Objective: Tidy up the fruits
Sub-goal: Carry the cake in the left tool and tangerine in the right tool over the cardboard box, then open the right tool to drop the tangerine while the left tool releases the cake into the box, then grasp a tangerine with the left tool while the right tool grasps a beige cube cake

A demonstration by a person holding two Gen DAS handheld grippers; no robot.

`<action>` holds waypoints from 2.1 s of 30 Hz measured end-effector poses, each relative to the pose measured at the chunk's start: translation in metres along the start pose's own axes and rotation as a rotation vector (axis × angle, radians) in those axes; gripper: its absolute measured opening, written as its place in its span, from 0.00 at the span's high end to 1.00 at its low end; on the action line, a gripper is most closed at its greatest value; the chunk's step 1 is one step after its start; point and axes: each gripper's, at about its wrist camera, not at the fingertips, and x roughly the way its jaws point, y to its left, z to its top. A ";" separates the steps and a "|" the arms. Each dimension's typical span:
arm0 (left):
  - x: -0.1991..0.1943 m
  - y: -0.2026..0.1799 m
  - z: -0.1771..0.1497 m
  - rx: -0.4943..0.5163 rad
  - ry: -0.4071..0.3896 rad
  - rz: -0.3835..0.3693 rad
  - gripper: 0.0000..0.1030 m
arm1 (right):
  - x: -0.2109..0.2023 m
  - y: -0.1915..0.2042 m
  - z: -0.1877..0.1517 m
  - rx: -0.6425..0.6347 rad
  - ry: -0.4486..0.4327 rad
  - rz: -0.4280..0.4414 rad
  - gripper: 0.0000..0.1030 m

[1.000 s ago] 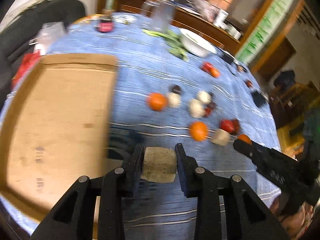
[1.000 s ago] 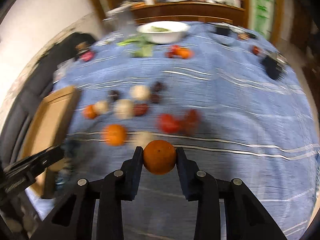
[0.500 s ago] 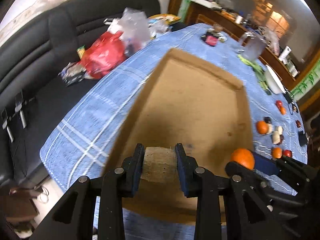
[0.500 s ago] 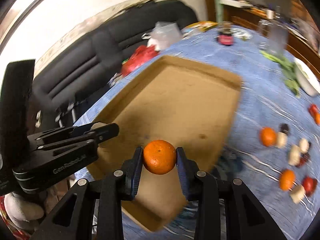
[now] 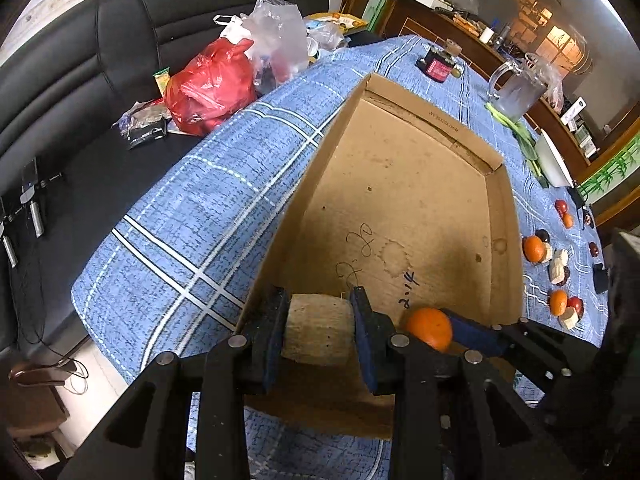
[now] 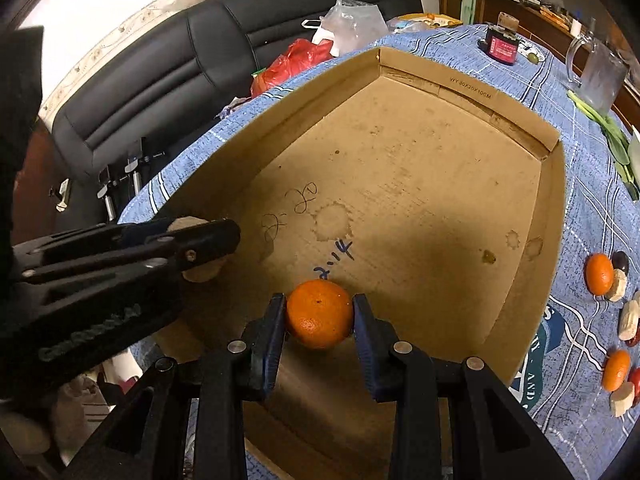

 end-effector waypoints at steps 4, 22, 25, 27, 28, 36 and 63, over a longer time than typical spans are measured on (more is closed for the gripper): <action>-0.014 0.004 0.005 -0.013 -0.044 -0.002 0.69 | -0.002 0.003 -0.001 -0.006 -0.006 -0.005 0.64; -0.110 -0.074 0.010 0.069 -0.420 0.044 0.44 | -0.107 -0.049 -0.039 0.143 -0.294 -0.243 0.41; -0.122 -0.089 0.008 0.085 -0.447 0.086 0.25 | -0.126 -0.063 -0.046 0.181 -0.349 -0.292 0.12; -0.126 -0.100 0.008 0.093 -0.467 0.174 0.08 | -0.133 -0.075 -0.050 0.209 -0.349 -0.283 0.12; -0.126 -0.103 0.008 0.099 -0.471 0.193 0.08 | -0.136 -0.082 -0.053 0.229 -0.345 -0.277 0.12; -0.067 -0.140 0.008 0.134 -0.283 0.093 0.08 | -0.158 -0.166 -0.113 0.442 -0.317 -0.454 0.12; 0.091 -0.282 0.026 0.522 0.079 -0.147 0.42 | -0.122 -0.256 -0.141 0.674 -0.193 -0.270 0.35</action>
